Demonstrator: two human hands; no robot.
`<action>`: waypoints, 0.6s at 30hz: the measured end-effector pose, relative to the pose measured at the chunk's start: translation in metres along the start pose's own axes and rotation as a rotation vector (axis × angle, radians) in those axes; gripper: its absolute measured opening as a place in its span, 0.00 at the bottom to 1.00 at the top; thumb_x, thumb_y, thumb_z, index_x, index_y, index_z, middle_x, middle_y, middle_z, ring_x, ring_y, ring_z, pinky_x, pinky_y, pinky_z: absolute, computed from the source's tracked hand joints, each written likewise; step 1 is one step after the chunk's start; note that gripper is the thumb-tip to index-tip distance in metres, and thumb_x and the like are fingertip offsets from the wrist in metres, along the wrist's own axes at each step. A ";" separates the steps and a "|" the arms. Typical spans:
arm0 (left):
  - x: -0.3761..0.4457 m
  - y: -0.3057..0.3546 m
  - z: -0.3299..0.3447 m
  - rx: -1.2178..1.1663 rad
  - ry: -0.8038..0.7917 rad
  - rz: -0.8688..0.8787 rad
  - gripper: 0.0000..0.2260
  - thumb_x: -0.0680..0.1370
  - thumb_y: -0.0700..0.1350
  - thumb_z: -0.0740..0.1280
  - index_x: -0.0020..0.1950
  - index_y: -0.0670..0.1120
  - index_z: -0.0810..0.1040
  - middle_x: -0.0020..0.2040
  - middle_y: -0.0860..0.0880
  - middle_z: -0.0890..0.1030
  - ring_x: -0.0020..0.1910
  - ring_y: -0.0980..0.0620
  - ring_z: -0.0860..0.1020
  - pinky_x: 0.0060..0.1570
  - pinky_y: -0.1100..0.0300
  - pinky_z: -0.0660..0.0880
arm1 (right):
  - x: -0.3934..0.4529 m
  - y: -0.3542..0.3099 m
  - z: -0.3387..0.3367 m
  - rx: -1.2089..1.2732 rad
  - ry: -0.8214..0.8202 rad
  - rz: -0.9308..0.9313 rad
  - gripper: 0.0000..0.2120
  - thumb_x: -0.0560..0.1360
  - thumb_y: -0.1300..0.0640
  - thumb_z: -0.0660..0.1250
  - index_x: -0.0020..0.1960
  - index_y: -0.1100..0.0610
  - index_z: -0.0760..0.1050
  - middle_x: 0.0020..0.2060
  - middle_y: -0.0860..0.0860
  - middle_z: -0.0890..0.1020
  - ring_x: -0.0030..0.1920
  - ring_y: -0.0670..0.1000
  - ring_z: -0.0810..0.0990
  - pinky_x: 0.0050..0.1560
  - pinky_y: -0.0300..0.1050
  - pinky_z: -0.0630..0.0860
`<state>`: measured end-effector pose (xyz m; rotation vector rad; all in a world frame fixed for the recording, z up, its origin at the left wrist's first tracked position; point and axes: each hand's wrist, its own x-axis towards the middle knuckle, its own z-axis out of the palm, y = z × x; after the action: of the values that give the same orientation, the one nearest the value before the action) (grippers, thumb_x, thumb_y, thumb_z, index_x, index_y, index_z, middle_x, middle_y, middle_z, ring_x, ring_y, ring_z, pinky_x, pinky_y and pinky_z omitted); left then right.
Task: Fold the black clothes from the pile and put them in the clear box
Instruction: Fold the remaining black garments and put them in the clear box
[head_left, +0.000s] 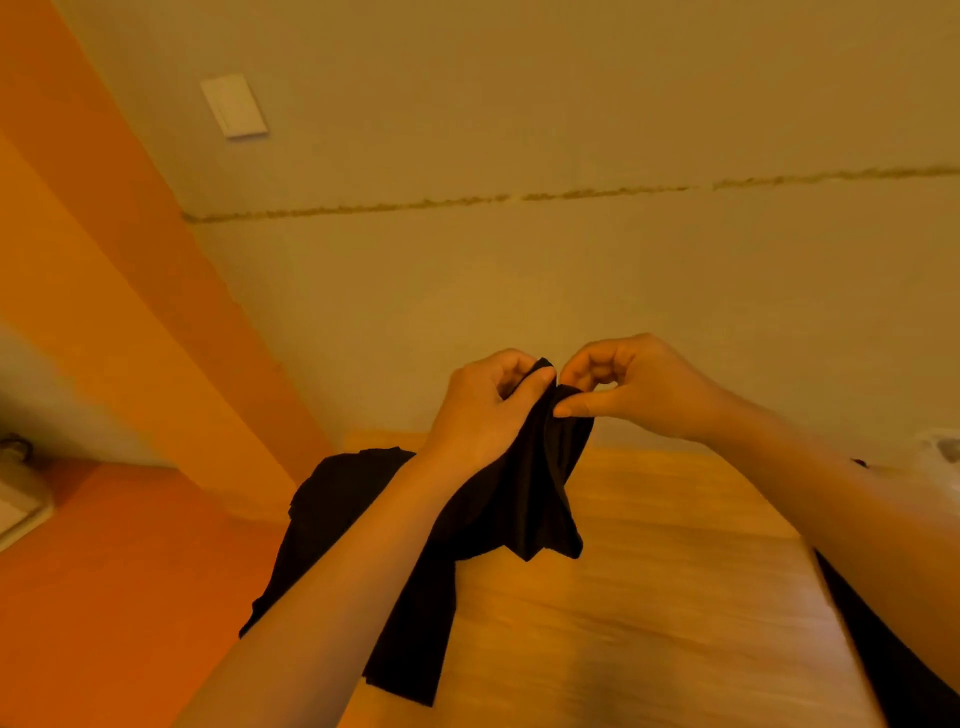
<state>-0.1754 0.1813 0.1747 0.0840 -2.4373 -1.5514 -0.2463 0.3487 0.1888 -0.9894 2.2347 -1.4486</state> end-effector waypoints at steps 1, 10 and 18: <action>0.009 0.006 0.003 0.006 -0.003 0.006 0.06 0.79 0.47 0.67 0.46 0.46 0.81 0.39 0.47 0.83 0.40 0.49 0.81 0.41 0.59 0.77 | 0.000 -0.002 -0.014 -0.034 -0.005 0.005 0.07 0.67 0.59 0.77 0.43 0.53 0.81 0.34 0.40 0.83 0.37 0.40 0.80 0.46 0.28 0.72; 0.099 0.043 -0.014 0.157 0.153 0.061 0.08 0.80 0.48 0.65 0.50 0.46 0.81 0.45 0.49 0.83 0.46 0.53 0.80 0.44 0.61 0.75 | 0.010 0.005 -0.146 -0.312 0.266 0.082 0.05 0.70 0.56 0.76 0.42 0.50 0.81 0.36 0.48 0.83 0.36 0.43 0.80 0.35 0.29 0.73; 0.155 0.057 -0.060 0.130 0.355 0.018 0.06 0.80 0.47 0.64 0.46 0.49 0.80 0.47 0.44 0.82 0.49 0.44 0.80 0.53 0.43 0.77 | 0.013 0.015 -0.236 -0.520 0.390 0.168 0.05 0.71 0.62 0.74 0.45 0.56 0.80 0.37 0.53 0.82 0.37 0.48 0.79 0.34 0.35 0.70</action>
<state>-0.3058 0.1250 0.2781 0.3298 -2.2441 -1.2451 -0.3984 0.5042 0.2830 -0.6598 2.9935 -1.0775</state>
